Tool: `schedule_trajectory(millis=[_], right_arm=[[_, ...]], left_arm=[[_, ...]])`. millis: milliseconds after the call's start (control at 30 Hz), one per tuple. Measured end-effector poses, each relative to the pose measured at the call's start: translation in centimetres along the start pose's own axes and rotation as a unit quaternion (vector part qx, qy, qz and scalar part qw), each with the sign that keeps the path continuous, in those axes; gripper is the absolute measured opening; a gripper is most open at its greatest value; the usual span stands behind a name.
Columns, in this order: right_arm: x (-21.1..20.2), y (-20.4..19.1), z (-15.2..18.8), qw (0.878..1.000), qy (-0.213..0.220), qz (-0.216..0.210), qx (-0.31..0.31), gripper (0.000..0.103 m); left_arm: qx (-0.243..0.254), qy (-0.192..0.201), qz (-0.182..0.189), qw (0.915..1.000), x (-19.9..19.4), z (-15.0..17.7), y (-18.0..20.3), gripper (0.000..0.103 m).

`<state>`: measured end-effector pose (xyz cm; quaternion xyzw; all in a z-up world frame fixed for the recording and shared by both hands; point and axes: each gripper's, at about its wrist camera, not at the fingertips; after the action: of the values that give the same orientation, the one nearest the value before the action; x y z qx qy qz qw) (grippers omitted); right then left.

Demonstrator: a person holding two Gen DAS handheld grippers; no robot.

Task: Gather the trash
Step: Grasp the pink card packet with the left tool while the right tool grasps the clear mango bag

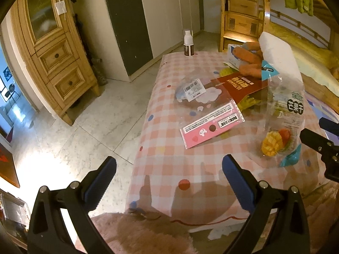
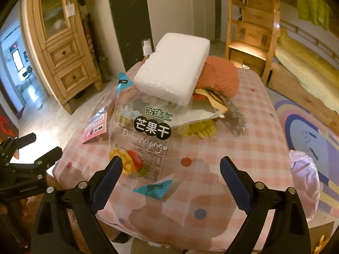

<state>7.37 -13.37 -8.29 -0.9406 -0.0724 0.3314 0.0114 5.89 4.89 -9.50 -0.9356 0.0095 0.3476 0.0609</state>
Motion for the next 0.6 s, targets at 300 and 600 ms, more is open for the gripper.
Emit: schedule_trajectory(millis=[300,600], right_arm=[[2.3,-0.1,0.2,0.999,-0.011,-0.031,0.005,0.066],[3.2,0.1,0.2,0.997,-0.017,-0.071,0.017,0.045]], left_arm=[[0.004,-0.004,0.022,0.9997,1.1,0.2,0.7,0.097],[0.018,-0.012,0.017,0.9996,1.6,0.7,0.9,0.097]])
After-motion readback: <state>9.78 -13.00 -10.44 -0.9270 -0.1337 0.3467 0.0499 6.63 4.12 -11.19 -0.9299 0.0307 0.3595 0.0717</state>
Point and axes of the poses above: each gripper's, at about its wrist camera, not at the fingertips, and x roughly the way its jaws point, y to its right, z to its underside, and after that the axes turned 10 degrees about y, right-handed
